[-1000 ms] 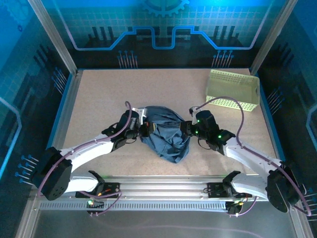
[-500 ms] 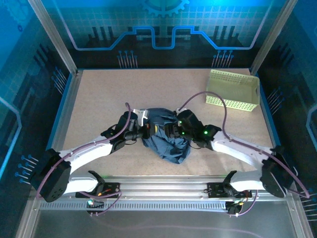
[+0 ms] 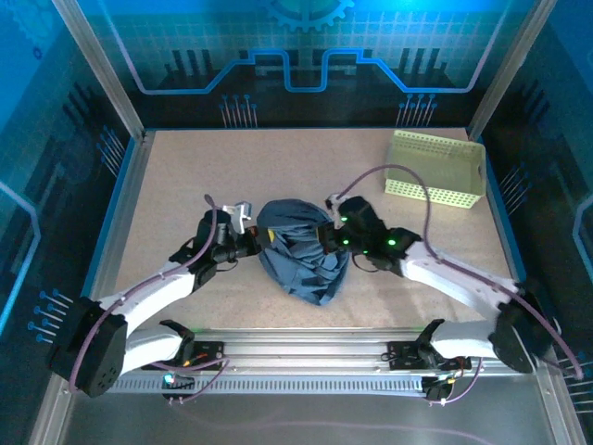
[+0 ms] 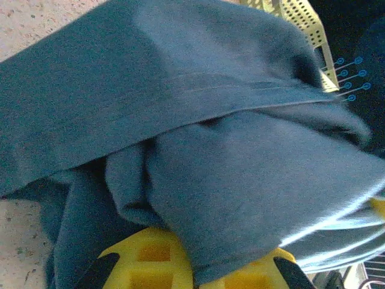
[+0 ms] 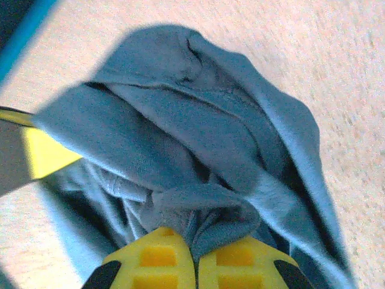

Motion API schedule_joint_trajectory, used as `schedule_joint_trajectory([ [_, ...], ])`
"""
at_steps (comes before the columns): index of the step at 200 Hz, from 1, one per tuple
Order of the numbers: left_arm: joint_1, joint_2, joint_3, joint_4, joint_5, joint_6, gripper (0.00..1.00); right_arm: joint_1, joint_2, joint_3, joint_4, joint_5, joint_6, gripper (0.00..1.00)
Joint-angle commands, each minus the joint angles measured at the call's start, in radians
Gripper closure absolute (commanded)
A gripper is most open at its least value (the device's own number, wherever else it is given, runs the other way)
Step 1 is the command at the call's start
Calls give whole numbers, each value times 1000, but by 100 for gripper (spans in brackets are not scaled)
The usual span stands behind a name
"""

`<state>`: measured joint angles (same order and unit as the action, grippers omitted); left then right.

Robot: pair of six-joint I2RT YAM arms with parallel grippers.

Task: Fold the inside-out t-shirt

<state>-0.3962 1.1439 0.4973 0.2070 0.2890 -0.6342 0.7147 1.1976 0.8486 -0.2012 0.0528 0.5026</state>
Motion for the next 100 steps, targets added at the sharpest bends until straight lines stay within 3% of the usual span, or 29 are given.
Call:
schedule_joint_trajectory([
  [1, 40, -52, 1, -41, 17, -2, 85, -83, -129, -66, 90, -181, -48, 100],
  [39, 54, -30, 115, -354, -173, 65, 62, -119, -149, -178, 206, -306, -43, 100],
  [59, 25, -17, 199, -532, -311, 101, 45, -106, -133, -238, 257, -279, -23, 100],
  [74, -88, -48, 223, -547, -363, 174, 35, -101, -117, -252, 272, -269, -22, 100],
  [100, -306, -71, 218, -431, -359, 269, 30, -85, -123, -256, 285, -261, -25, 100],
])
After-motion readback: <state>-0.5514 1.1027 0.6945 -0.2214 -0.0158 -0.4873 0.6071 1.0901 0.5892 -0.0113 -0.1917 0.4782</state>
